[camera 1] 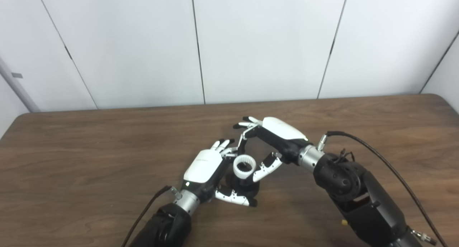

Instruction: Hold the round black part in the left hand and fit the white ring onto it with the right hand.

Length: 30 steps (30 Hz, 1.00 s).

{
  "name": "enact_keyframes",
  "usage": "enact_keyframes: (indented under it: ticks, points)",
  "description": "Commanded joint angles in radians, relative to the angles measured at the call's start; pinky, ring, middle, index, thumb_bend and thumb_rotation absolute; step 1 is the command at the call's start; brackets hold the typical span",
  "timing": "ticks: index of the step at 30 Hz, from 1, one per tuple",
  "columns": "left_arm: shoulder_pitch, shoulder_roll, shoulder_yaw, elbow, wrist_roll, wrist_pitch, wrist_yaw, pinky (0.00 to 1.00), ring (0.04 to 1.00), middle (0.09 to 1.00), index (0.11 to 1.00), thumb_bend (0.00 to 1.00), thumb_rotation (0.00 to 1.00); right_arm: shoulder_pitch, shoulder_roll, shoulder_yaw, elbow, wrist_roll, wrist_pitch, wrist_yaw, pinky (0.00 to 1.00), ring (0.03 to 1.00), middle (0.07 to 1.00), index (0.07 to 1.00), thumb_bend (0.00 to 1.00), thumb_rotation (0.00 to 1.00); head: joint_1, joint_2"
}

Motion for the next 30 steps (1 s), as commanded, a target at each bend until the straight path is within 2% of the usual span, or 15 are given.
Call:
enact_keyframes:
  ticks: [1, 9, 30]
  points:
    - [0.065, 0.003, -0.027, 0.02, -0.008, -0.002, -0.032, 1.0, 0.973, 0.848, 0.48, 0.52, 0.05, -0.017, -0.004, -0.003, -0.026, -0.006, -0.008, -0.004, 0.97, 1.0, 0.905, 0.478, 0.52, 0.12, -0.004, 0.013]
    - [0.062, 0.006, -0.02, 0.013, -0.008, -0.002, -0.03, 1.0, 0.979, 0.85, 0.48, 0.52, 0.05, 0.005, 0.002, -0.001, -0.042, -0.017, 0.017, -0.003, 0.98, 1.0, 0.896, 0.478, 0.52, 0.12, -0.003, 0.018]
    - [0.053, 0.006, -0.018, 0.039, 0.002, -0.018, -0.009, 1.0, 0.967, 0.84, 0.479, 0.52, 0.05, 0.05, -0.005, -0.005, -0.047, -0.016, 0.007, -0.01, 0.95, 0.995, 0.898, 0.477, 0.52, 0.12, -0.01, 0.007]
